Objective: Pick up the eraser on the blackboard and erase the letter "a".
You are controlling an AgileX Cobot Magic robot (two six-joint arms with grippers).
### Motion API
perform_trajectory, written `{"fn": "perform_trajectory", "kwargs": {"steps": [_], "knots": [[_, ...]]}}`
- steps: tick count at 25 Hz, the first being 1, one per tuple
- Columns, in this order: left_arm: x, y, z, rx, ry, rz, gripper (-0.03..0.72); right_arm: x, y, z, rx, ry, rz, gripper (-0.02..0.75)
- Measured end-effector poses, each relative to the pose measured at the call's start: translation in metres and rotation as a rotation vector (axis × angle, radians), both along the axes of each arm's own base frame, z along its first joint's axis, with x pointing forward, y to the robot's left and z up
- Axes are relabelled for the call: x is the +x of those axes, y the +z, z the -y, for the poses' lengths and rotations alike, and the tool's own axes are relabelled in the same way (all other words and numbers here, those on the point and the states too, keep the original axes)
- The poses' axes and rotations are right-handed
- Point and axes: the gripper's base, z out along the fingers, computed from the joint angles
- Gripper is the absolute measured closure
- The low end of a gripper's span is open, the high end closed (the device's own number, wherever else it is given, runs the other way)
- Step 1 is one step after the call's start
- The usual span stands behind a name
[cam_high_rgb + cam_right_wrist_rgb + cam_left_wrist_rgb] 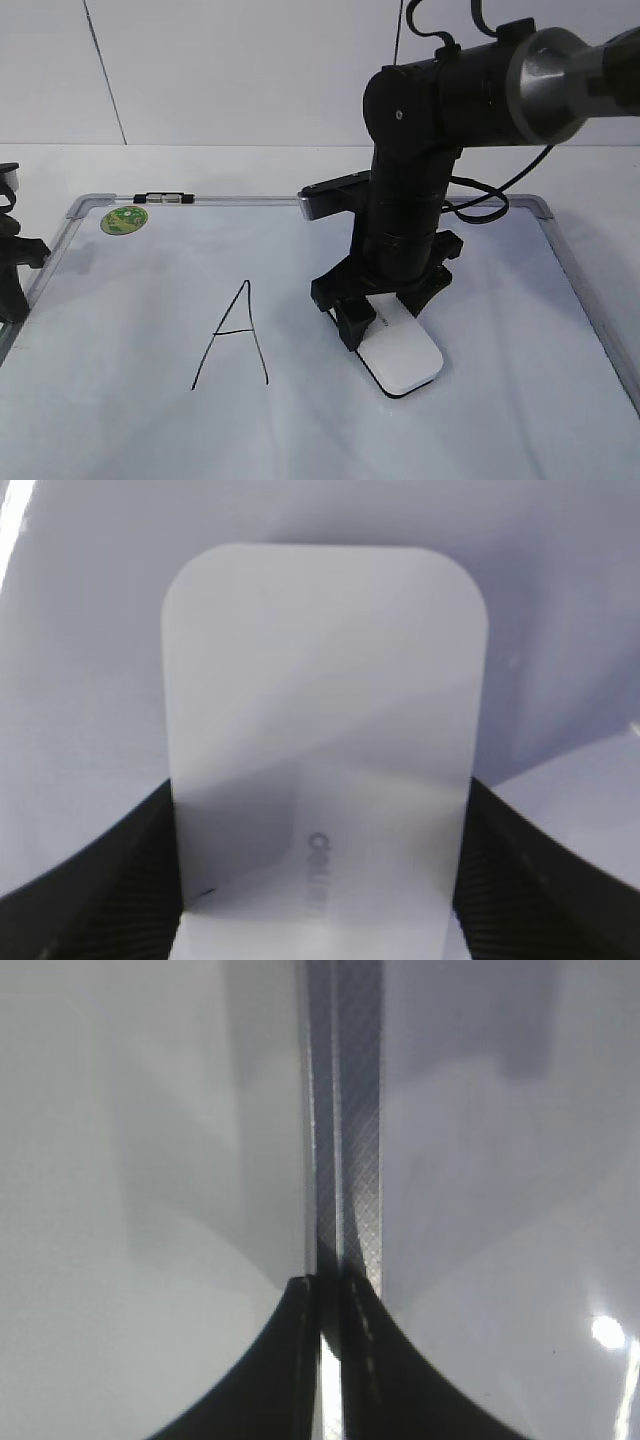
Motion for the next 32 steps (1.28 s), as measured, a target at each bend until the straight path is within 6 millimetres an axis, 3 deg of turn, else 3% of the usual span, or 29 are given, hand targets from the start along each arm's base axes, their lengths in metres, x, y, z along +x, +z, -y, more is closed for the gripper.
{"fn": "perform_trajectory", "kwargs": {"steps": [14,24,32], "knots": [[0.0,0.0,0.0,0.0,0.0,0.0,0.671,-0.004,-0.001,-0.006,-0.013,0.062,0.006,0.175],[0.0,0.0,0.0,0.0,0.0,0.0,0.671,-0.028,-0.001,-0.037,-0.036,0.204,0.024,0.175],[0.0,0.0,0.0,0.002,-0.001,0.003,0.671,-0.017,-0.001,-0.024,-0.053,0.17,0.034,0.175]]}}
